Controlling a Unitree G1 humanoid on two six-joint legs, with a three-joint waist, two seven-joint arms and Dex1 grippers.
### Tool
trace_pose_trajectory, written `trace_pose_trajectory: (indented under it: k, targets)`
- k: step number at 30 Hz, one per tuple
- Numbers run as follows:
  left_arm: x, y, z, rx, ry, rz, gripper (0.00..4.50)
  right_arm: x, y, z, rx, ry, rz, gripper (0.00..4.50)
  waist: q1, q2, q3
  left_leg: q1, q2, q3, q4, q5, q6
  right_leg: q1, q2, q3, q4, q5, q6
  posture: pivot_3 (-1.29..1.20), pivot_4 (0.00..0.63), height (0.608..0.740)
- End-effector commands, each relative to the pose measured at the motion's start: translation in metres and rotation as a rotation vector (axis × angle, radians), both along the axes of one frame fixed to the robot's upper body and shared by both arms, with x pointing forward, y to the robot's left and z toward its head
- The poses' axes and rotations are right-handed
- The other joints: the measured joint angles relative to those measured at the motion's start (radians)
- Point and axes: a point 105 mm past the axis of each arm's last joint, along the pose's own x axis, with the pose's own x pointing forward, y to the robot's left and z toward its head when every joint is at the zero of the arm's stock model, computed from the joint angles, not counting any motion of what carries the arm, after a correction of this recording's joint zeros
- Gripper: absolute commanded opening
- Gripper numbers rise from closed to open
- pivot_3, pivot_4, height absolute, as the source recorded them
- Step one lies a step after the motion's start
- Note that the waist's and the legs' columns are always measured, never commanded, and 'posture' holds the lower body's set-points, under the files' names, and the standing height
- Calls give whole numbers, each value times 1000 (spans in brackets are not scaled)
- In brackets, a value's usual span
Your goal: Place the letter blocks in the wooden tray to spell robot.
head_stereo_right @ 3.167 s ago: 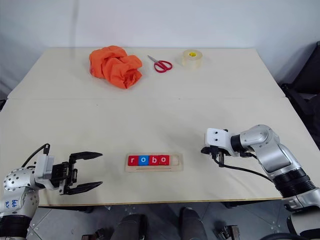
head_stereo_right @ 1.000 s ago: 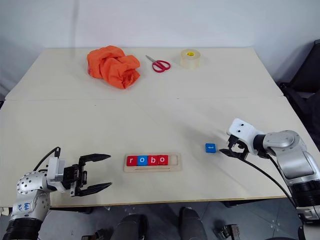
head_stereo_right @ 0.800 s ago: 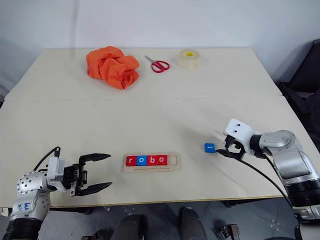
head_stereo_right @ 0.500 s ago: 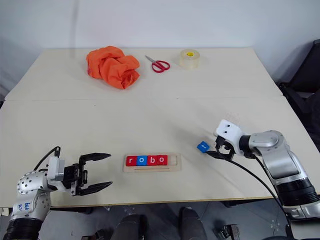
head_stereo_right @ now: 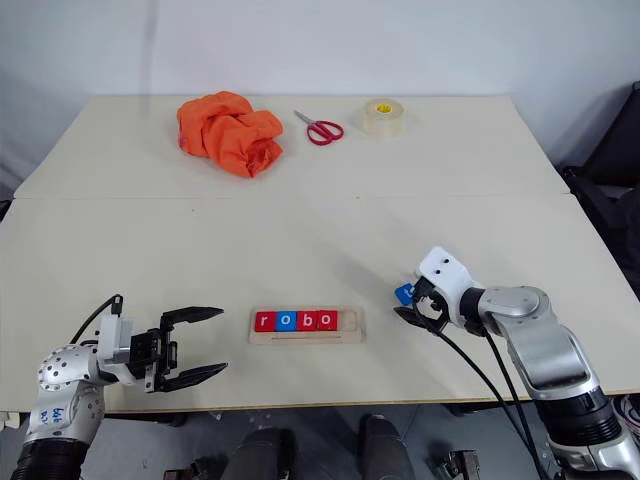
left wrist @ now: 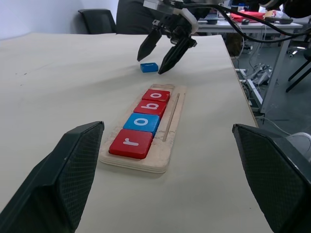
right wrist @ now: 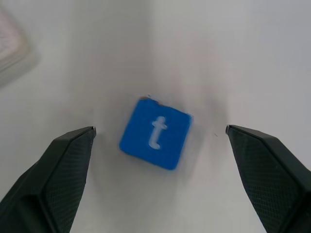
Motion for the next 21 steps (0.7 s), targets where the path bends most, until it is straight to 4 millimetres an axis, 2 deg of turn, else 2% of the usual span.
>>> trace_pose_trajectory:
  k: [1, 6, 12, 15, 21]
  targets:
    - [1, -3, 5, 9, -31, -12, 4500, -1, -3, 9, 47, -48, -91, 4484, 0, 0, 0, 0, 0, 0, 0, 0, 0, 0, 0, 0, 0, 0, 0, 0, 150, 740]
    - [5, -3, 6, 13, -36, -19, 4500, -10, 2, -6, 121, 6, -165, 4484, 0, 0, 0, 0, 0, 0, -1, 0, 0, 0, 0, 0, 0, 0, 0, 0, 150, 740]
    - [5, -1, 7, 20, -37, -21, 4500, -15, 9, -14, 185, 43, -203, 4484, -1, 0, 0, 0, 1, 0, -1, 0, 0, 0, 1, 0, 0, 0, 0, 0, 150, 740]
    - [5, -2, 7, 20, -38, -22, 4500, -14, 9, -16, 193, 48, -211, 3886, -2, 0, 0, 0, 1, 0, -1, 0, 0, 0, 1, 0, 0, 0, 0, 0, 150, 740]
    - [6, -2, 7, 20, -38, -21, 4500, -12, 12, -13, 205, 36, -209, 1883, -1, 0, 0, 0, 1, 0, -1, 0, 0, 0, 1, 0, 0, 0, 0, 0, 150, 740]
